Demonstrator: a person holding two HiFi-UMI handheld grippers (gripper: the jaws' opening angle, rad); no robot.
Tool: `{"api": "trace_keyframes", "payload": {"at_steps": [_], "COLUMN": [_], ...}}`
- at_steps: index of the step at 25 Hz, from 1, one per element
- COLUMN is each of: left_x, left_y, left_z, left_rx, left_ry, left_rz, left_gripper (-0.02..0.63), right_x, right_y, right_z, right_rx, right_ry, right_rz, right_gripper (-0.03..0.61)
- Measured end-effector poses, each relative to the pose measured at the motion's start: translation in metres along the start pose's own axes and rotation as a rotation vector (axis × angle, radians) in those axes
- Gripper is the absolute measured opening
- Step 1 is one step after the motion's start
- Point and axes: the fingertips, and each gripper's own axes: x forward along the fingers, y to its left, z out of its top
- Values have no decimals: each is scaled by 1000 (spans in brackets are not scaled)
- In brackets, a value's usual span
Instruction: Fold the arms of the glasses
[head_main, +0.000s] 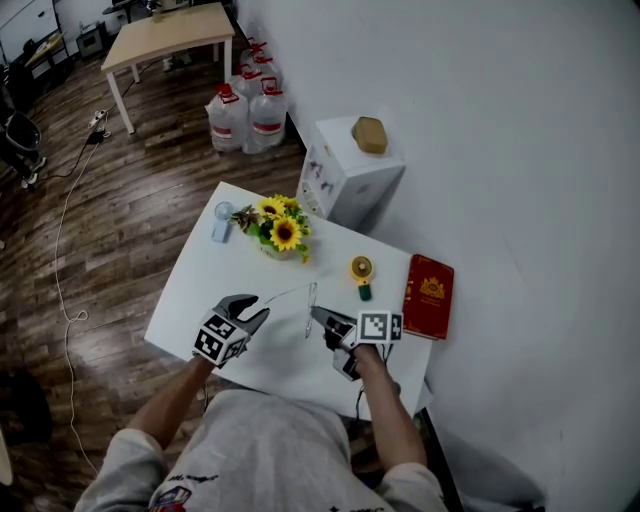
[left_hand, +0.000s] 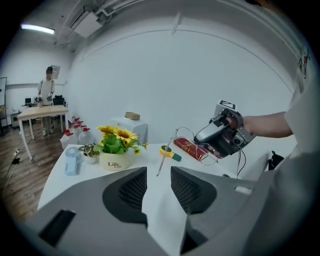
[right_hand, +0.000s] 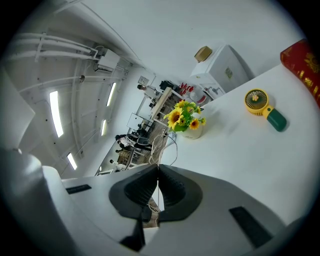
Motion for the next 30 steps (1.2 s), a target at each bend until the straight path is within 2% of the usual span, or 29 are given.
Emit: {"api": "trace_keyframes", "payload": {"at_steps": [3,6,9,13,16,20,23,27,30], "left_x": [8,15,19,21,22,26,29,34,37], "left_y": [-3,-6,-11,-15,-24,-39,-51,-65,-76], "left_z": [3,5,8,12,16,17,20,22,24], "left_rx": [46,101,149,172,211,264,286,317,348], "left_ry": [11,18,24,14,11,15,13,11,17], "left_rz": [16,35,38,38,26,-4,-22,-60,-91], "left_gripper": [144,114,85,27,20,17,17,17,17], "right_x": [0,0,-4,-8,-12,-12,-13,-13,-13], "right_y": [2,7,4,5,0,2,2,3,6], "right_z": [-1,-3,1,9,17,20,27,34,35], "right_rx": [17,75,69,59,14,71,42,58,110], "right_ry": [-2,-12,-16,-42,-61,-92,-110,-141,-165], "right_rz": [10,48,23,24,-4,13,9,23,32], "right_gripper": [12,12,12,12,12,12,12,12,12]}}
